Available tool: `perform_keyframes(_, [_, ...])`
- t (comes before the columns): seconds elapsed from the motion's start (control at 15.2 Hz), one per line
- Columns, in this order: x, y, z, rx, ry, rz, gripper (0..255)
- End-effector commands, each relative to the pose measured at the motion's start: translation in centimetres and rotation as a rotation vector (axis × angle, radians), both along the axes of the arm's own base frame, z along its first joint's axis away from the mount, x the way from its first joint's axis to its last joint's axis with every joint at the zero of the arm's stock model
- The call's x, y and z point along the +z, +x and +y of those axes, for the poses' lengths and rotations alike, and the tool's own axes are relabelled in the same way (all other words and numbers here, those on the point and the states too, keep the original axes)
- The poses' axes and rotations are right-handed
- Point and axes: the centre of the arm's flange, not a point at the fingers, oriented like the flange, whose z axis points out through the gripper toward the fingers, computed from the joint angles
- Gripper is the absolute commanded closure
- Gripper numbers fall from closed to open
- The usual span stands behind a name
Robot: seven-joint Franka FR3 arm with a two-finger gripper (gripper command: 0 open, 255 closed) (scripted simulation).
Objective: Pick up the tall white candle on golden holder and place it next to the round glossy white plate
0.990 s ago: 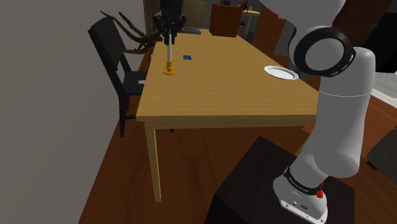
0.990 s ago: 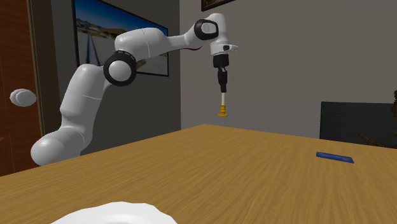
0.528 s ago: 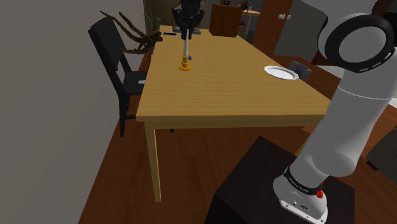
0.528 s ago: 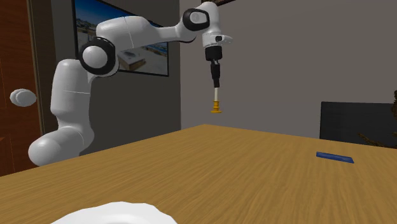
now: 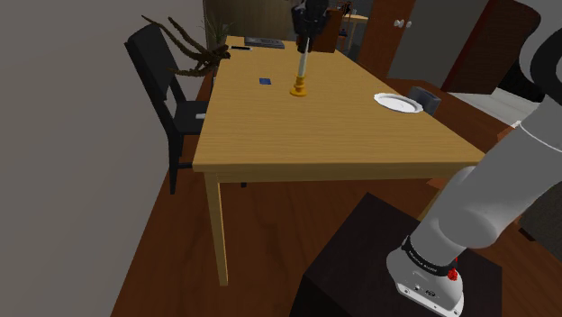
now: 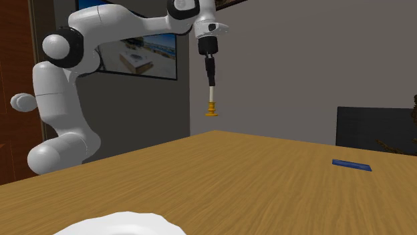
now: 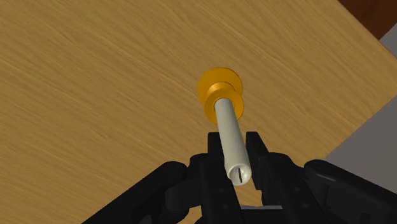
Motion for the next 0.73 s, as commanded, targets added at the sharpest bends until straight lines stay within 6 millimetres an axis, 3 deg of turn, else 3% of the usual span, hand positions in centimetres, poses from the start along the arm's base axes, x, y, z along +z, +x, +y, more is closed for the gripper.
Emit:
perform_keyframes(0.0, [0.6, -1.7, -1.6, 0.001, 0.0, 0.001, 255])
perform_keyframes(0.66, [3.2, -10.8, -10.8, 0.001, 0.0, 0.001, 255])
